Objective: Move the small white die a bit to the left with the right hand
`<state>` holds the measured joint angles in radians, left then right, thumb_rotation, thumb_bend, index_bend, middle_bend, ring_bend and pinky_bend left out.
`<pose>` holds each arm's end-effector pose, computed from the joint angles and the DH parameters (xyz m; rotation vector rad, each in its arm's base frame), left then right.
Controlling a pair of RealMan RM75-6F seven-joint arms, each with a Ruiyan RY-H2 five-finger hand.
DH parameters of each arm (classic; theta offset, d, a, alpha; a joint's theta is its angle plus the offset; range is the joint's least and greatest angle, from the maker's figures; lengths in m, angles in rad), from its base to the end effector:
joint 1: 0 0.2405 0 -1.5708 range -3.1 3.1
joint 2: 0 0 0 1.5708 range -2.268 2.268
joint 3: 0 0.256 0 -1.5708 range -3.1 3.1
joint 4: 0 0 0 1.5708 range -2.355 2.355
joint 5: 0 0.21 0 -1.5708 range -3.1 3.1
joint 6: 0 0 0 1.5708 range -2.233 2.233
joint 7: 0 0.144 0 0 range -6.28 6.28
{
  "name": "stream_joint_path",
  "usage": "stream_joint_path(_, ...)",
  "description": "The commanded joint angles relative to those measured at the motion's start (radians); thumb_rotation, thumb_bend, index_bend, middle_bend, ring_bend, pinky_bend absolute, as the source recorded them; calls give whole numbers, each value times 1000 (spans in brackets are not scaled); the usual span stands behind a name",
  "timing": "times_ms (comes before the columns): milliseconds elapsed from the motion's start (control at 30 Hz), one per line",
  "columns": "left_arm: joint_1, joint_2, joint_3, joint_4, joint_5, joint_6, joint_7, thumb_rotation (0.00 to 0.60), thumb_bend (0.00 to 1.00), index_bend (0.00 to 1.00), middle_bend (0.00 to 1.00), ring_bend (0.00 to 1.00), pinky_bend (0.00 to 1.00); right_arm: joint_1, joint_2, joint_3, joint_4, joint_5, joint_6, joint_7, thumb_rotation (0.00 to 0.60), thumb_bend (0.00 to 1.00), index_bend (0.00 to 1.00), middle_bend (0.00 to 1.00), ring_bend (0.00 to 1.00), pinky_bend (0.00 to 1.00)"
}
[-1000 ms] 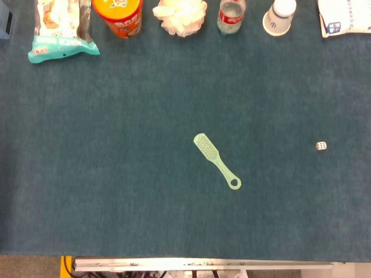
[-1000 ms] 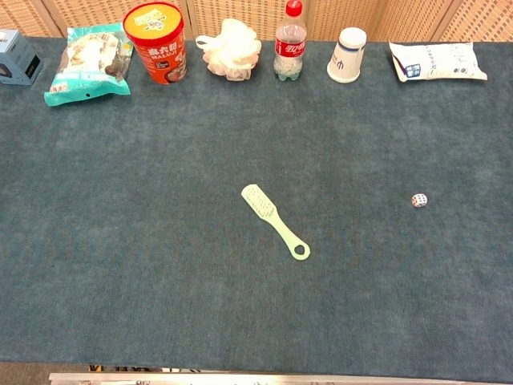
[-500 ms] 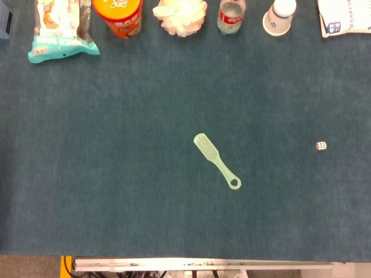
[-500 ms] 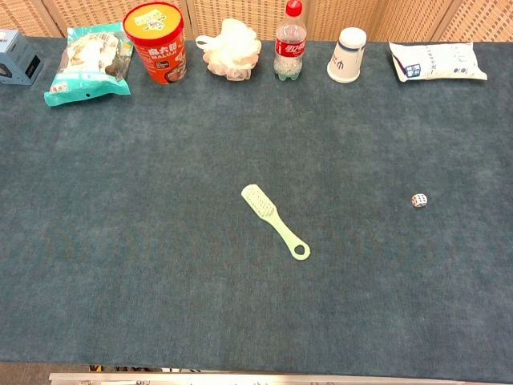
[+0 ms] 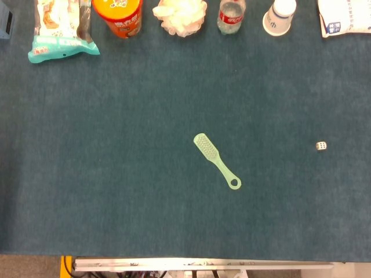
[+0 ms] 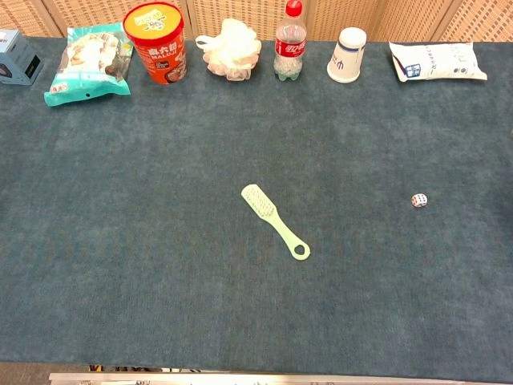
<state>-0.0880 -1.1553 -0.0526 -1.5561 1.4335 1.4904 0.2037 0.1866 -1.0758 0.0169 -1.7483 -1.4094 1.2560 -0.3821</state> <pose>-0.3265 0.1830 0.1578 -1.3902 -0.7570 -0.7100 -0.2931 -0.1972 0.1292 1.6494 -0.8229 0.5747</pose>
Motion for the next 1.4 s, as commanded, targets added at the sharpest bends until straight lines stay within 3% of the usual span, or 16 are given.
stream_joint_path(33, 3, 2, 0, -4, -1, 3, 1, 600, 0, 358, 348, 263, 338, 46, 16, 3, -20, -1, -56, -74, 600, 584, 403, 403, 361, 570)
stream_joint_path(267, 7, 6, -3, -14, -8, 6, 8, 600, 0, 358, 348, 263, 339, 138, 61, -4, -70, 40, -208, -187, 600, 765, 436, 630, 636, 721)
stream_joint_path(433, 8, 5, -4, -18, -14, 4, 14, 600, 0, 358, 349, 263, 339, 190, 87, -17, -99, 76, -297, -241, 600, 842, 446, 750, 757, 801)
stream_joint_path(667, 9, 8, -8, -24, -27, -2, 23, 600, 0, 358, 349, 263, 340, 221, 89, -35, -107, 139, -337, -304, 600, 945, 460, 879, 866, 888)
stream_joint_path(900, 11, 9, -9, -27, -32, -2, 25, 600, 0, 358, 349, 263, 341, 232, 74, -64, -81, 190, -357, -327, 600, 973, 462, 931, 913, 923)
stream_joint_path(1400, 12, 9, -11, -32, -46, -10, 34, 600, 0, 358, 349, 263, 341, 262, 7, -102, -3, 232, -391, -333, 600, 974, 462, 934, 918, 925)
